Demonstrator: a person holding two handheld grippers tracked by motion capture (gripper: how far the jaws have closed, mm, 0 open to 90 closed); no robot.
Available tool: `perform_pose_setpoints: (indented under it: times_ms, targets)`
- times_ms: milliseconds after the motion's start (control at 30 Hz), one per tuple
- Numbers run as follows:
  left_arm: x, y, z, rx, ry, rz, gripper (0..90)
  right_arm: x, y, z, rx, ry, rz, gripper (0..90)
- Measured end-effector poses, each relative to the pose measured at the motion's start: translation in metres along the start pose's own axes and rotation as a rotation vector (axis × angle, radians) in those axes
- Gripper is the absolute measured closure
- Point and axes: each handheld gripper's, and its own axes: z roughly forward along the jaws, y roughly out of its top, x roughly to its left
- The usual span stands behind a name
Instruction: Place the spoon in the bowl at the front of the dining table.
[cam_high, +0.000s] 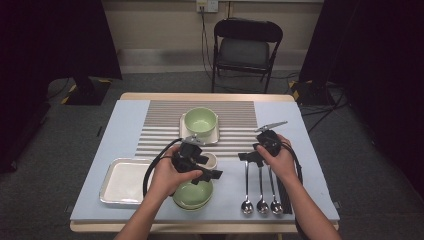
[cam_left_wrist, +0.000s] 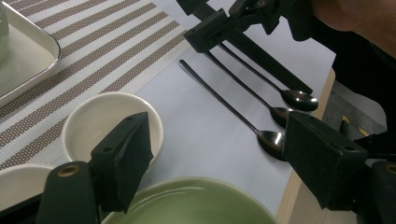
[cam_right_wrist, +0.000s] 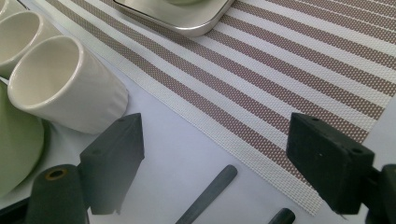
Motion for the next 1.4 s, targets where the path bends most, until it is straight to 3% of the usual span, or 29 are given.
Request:
perform_pose_setpoints:
  times_ms: [1400]
  targets:
    - [-0.022,0.004,0.035,0.046,-0.034,0.042,25.1,0.001,-0.001,0.005,0.017,-0.002,-0.003,18.5]
